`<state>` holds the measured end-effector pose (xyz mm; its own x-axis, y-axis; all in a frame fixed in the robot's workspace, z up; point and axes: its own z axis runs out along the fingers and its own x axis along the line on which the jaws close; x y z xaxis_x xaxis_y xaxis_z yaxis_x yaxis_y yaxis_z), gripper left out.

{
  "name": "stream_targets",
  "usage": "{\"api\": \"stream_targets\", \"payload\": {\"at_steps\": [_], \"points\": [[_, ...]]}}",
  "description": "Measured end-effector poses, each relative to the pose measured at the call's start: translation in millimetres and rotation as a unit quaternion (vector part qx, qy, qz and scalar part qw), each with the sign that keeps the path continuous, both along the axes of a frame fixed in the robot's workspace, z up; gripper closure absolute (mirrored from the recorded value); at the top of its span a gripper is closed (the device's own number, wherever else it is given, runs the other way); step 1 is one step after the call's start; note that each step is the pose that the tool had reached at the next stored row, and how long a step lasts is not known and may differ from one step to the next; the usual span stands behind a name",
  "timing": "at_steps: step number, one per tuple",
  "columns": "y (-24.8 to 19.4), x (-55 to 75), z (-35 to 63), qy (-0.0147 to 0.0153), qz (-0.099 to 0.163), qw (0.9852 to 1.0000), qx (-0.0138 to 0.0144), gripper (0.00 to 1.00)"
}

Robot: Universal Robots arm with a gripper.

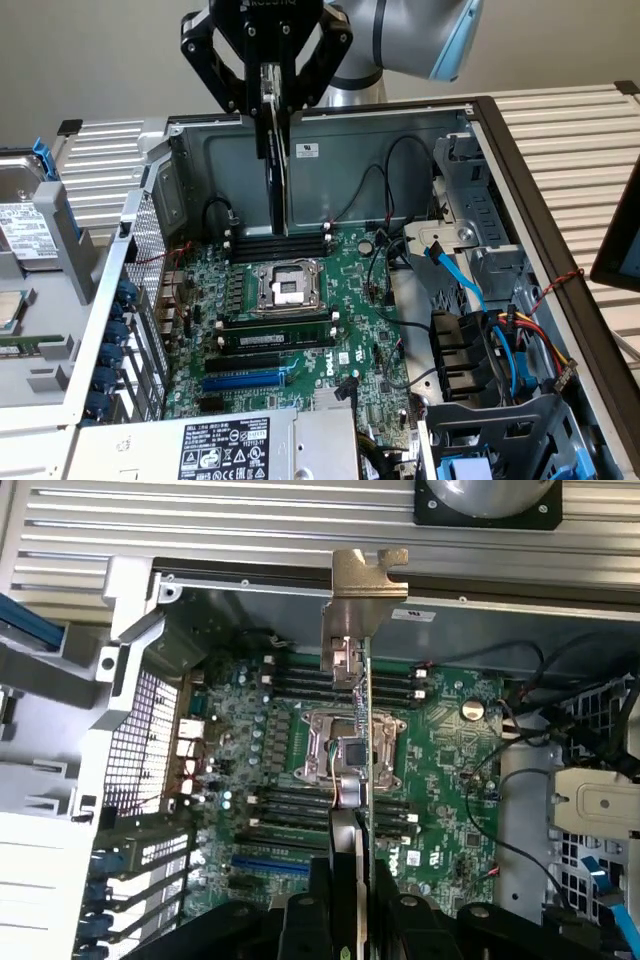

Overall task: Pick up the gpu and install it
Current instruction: 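Insert the gpu into the slot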

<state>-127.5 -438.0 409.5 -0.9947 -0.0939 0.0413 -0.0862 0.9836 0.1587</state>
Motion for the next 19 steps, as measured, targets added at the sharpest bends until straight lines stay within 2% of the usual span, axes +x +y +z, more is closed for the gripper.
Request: {"api": "stream_targets", "payload": {"at_steps": [4,9,12,19], "points": [[0.0,0.0,-0.7,0.0000,0.036,0.9993,0.0000,0.73],[0.0,0.0,-1.4,0.0000,0.082,0.9966,0.0000,0.73],[0.0,0.0,-1.4,0.0000,0.109,0.9941,0.0000,0.73],[0.0,2.3,-1.4,0.0000,0.164,0.9864,0.0000,0.73]]}}
